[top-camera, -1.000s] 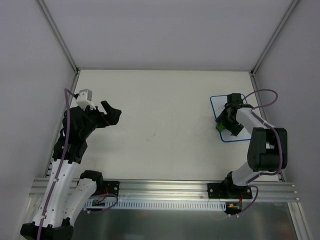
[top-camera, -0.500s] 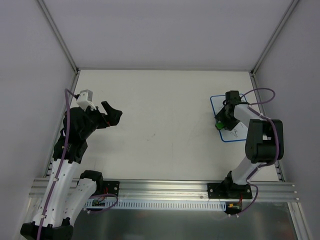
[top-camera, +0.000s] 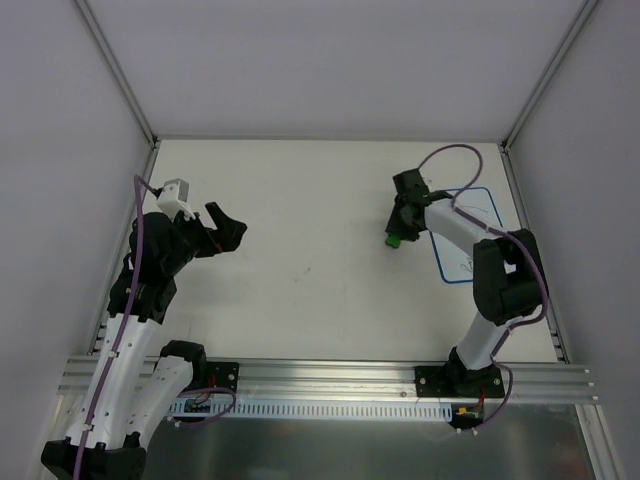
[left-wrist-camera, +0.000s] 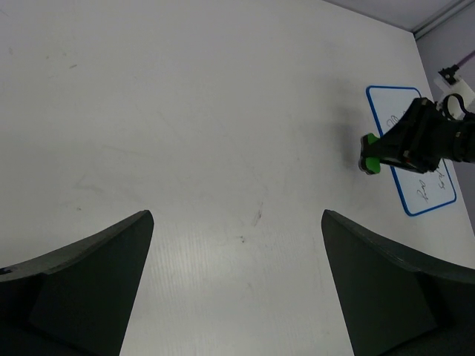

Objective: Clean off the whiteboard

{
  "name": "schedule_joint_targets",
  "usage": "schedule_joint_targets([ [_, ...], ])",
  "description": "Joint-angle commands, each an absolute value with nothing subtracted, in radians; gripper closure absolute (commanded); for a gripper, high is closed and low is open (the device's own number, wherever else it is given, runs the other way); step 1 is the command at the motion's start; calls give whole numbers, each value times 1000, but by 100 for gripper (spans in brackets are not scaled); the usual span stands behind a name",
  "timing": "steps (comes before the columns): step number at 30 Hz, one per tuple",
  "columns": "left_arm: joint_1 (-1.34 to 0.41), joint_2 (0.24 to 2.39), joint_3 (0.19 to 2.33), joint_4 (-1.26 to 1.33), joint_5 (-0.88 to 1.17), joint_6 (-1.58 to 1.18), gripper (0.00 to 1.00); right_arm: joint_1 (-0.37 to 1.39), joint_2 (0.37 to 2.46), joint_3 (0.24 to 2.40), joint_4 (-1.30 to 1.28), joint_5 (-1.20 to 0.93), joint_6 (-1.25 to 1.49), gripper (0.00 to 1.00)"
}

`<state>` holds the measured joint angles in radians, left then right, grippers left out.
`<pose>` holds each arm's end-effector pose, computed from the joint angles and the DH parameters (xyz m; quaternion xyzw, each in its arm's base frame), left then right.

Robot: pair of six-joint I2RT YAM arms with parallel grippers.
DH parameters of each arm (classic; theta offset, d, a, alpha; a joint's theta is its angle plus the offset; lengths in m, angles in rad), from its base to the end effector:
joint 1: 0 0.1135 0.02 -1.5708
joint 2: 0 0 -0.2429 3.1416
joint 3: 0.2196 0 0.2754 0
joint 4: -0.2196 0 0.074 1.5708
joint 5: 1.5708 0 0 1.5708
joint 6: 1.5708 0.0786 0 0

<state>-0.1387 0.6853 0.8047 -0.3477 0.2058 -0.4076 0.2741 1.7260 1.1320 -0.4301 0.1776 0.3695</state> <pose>0.2342 -0.0489 0.3247 -0.0411 0.7804 -0.2443 0.5740 0.3817 0.0929 0.1235 0.0697 0.9568 0.0040 0.2821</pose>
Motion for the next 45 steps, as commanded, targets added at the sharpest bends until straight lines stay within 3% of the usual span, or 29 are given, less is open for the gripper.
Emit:
schedule_joint_targets([
  [1, -147, 692, 795, -334, 230, -422, 1, 458, 1805, 1258, -416, 134, 299, 75],
  [9, -147, 669, 765, -337, 198, -420, 1, 780, 2057, 1583, -449, 100, 265, 73],
  [15, -147, 675, 741, -342, 195, -434, 1, 902, 2166, 1700, -456, 89, 207, 68],
  [18, -147, 698, 729, -345, 199, -448, 1, 919, 2192, 1743, -462, 63, 193, 50],
  [19, -147, 706, 724, -347, 201, -449, 1, 919, 2200, 1752, -463, 57, 190, 40],
  [21, -147, 727, 721, -350, 196, -454, 1, 919, 2192, 1758, -466, 60, 173, 31],
  [22, -147, 733, 718, -350, 199, -457, 1, 919, 2181, 1758, -468, 67, 163, 21],
  [26, -147, 761, 719, -357, 195, -476, 1, 888, 2055, 1724, -480, 118, 141, 5],
  [32, -147, 781, 723, -365, 195, -495, 1, 680, 1827, 1478, -482, 219, 155, 9],
  [36, -147, 773, 718, -368, 193, -497, 1, 427, 1714, 1306, -479, 165, 160, 13],
  [40, -147, 769, 710, -368, 196, -497, 1, 250, 1712, 1233, -479, 120, 134, 24],
  [45, -147, 756, 704, -370, 195, -499, 1, 143, 1756, 1230, -479, 106, 132, 31],
])
